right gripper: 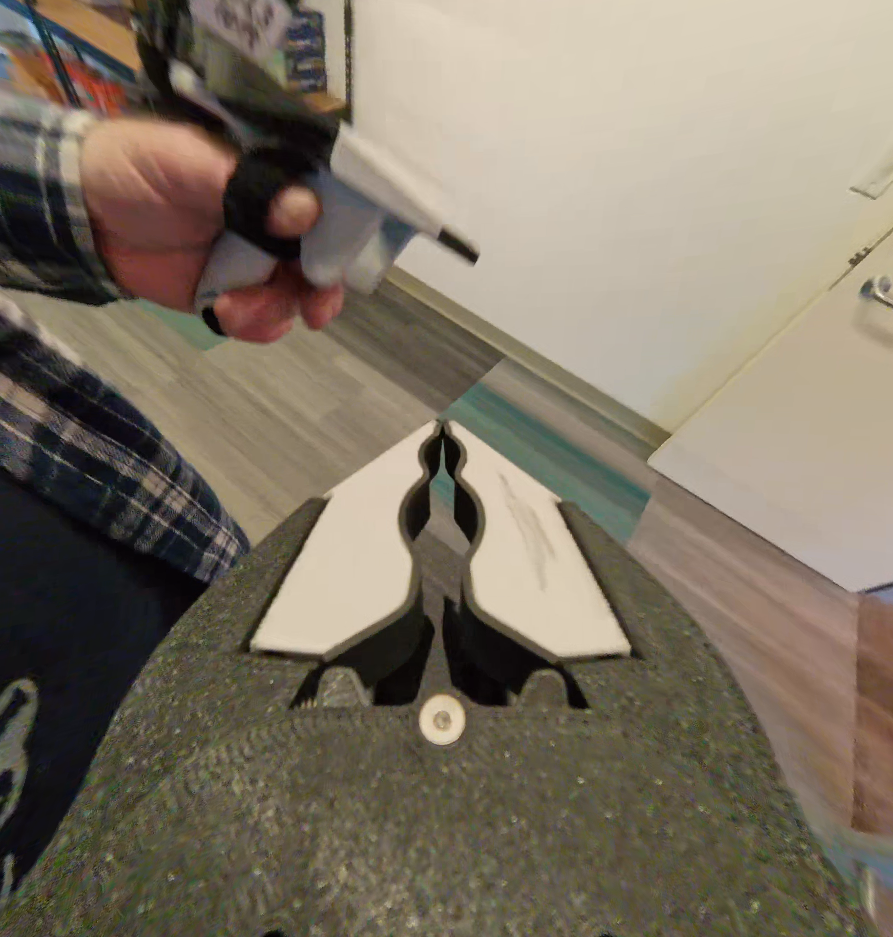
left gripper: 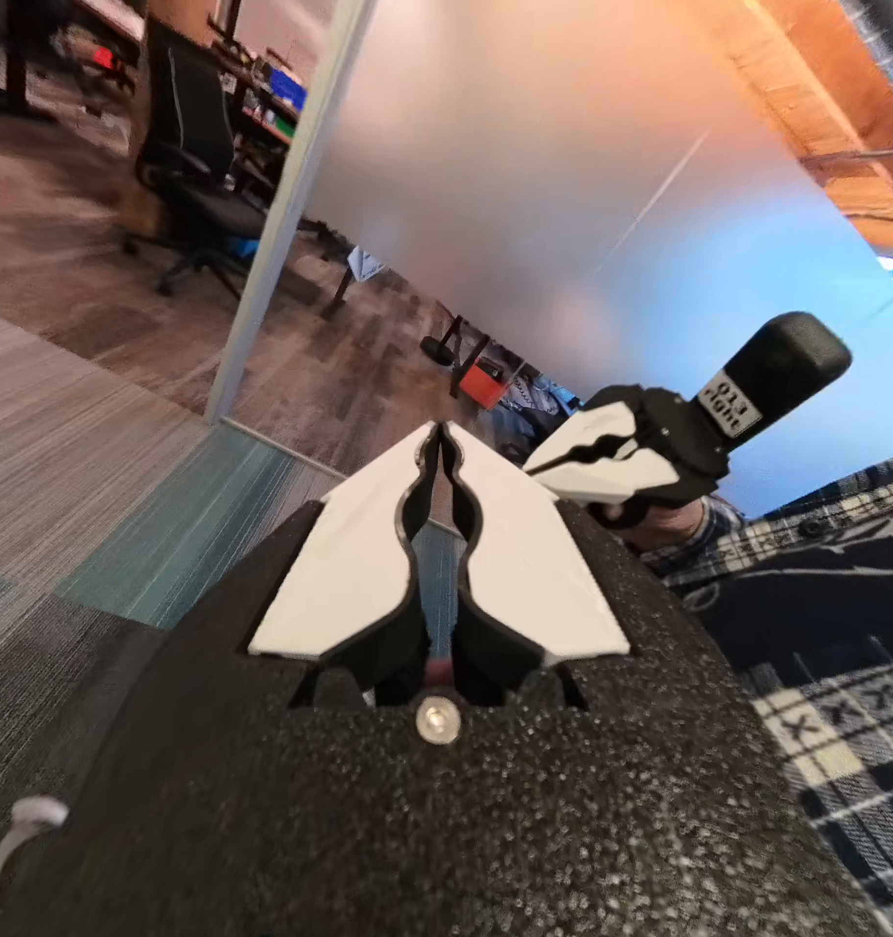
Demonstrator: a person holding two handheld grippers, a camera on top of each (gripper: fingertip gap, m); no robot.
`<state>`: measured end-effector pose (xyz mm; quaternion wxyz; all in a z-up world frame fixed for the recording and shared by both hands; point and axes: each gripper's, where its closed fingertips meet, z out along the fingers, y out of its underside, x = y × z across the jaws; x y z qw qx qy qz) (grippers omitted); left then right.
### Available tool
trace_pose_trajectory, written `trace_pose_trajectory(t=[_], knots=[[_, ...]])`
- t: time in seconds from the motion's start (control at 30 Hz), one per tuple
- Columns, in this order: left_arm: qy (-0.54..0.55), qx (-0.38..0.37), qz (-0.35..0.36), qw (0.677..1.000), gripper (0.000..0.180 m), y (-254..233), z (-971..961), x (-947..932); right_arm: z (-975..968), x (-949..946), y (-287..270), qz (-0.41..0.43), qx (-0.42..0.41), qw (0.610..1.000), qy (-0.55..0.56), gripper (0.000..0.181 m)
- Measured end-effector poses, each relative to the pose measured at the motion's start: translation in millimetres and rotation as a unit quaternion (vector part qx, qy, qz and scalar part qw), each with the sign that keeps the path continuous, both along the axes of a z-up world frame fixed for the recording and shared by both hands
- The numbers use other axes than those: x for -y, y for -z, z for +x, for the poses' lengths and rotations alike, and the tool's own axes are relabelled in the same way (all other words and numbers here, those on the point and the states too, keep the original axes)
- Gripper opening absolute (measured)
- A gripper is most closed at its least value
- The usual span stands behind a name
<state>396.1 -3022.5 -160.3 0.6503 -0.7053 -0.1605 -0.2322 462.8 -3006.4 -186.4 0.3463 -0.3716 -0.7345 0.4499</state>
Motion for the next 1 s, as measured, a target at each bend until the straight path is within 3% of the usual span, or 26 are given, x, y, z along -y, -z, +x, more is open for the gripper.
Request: trace_pose_trajectory(t=[0.13,0.17,0.3,0.47,0.6,0.67,0.8,0.9,1.0], knots=[[0.025,0.000,-0.023,0.999,0.000,50.5,-105.9,-114.9,-106.9,-107.0,36.5,-0.063,-0.006,0.997,0.040,0.001],[0.037,-0.008,-0.025,0.999,0.000,57.4,-134.5,-150.9,-131.2,-137.8,47.6,-0.099,0.004,0.993,0.065,0.009],[0.144,-0.035,-0.017,0.989,0.001,37.9,-222.8,-320.4,-201.0,-267.0,50.7,-0.221,0.034,0.963,0.149,0.028],[0.284,-0.150,0.023,0.947,0.016,-36.5,-265.5,-519.5,-242.2,-455.6,52.8,-0.128,0.050,0.952,0.275,0.045],[0.332,-0.213,0.033,0.918,0.029,-17.8,-300.0,-656.4,-283.5,-594.3,70.5,-0.149,0.039,0.927,0.343,0.048],[0.317,-0.217,0.011,0.923,0.036,12.8,-329.9,-721.4,-319.5,-654.0,86.3,-0.172,0.035,0.924,0.340,0.048],[0.307,-0.175,-0.053,0.934,0.023,57.4,-397.6,-833.3,-418.3,-777.7,106.1,-0.218,0.048,0.934,0.280,0.047],[0.291,-0.182,-0.059,0.937,0.017,39.5,-461.5,-919.6,-493.4,-882.0,64.2,-0.215,0.023,0.949,0.227,0.046],[0.252,-0.176,-0.059,0.950,0.018,17.5,-528.7,-1009.2,-549.6,-985.9,24.7,-0.132,0.028,0.969,0.207,0.046]])
